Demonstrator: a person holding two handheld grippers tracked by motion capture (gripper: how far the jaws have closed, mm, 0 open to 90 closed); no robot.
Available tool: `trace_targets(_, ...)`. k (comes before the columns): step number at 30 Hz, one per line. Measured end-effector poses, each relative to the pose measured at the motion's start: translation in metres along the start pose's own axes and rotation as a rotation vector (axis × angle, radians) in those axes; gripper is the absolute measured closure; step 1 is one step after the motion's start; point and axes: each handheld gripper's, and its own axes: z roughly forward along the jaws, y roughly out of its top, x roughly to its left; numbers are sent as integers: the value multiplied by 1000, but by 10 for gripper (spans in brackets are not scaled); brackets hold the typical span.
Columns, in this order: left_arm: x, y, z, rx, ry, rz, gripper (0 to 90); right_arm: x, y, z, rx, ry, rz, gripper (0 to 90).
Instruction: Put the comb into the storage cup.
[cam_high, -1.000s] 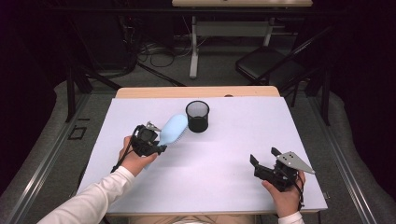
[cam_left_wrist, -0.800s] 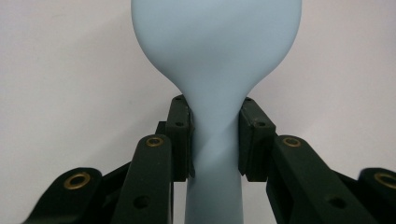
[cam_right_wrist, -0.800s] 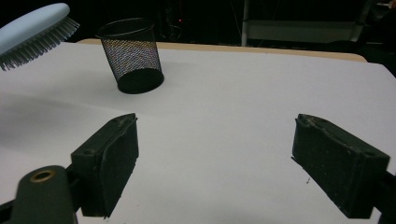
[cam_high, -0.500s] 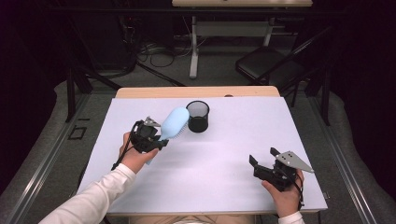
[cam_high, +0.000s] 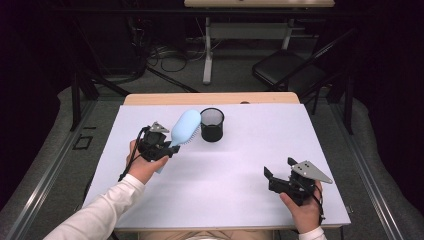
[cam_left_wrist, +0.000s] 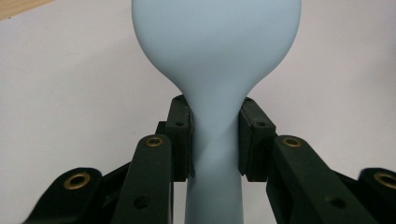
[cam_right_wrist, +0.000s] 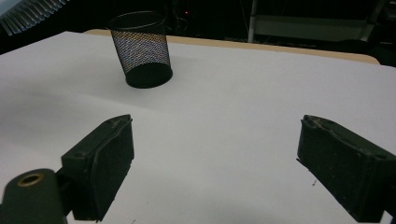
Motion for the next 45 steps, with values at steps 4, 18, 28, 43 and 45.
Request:
trace_targets(4, 2, 1, -3, -15, -6, -10, 700, 2, 2, 1, 3, -1, -3, 105)
trace_targets(18, 0, 2, -10, -51, -9, -10, 700, 6, 15, 3, 28, 58, -16, 0)
trace_targets(28, -2, 10, -17, -95, -1, 1, 700, 11, 33, 9, 50, 90, -41, 0)
trace_targets(43, -14, 25, -20, -143, 9, 40, 700, 7, 66, 22, 128, 147, 40, 0)
trace_targets(45, -15, 27, -19, -149, 8, 42, 700, 6, 71, 24, 135, 149, 47, 0)
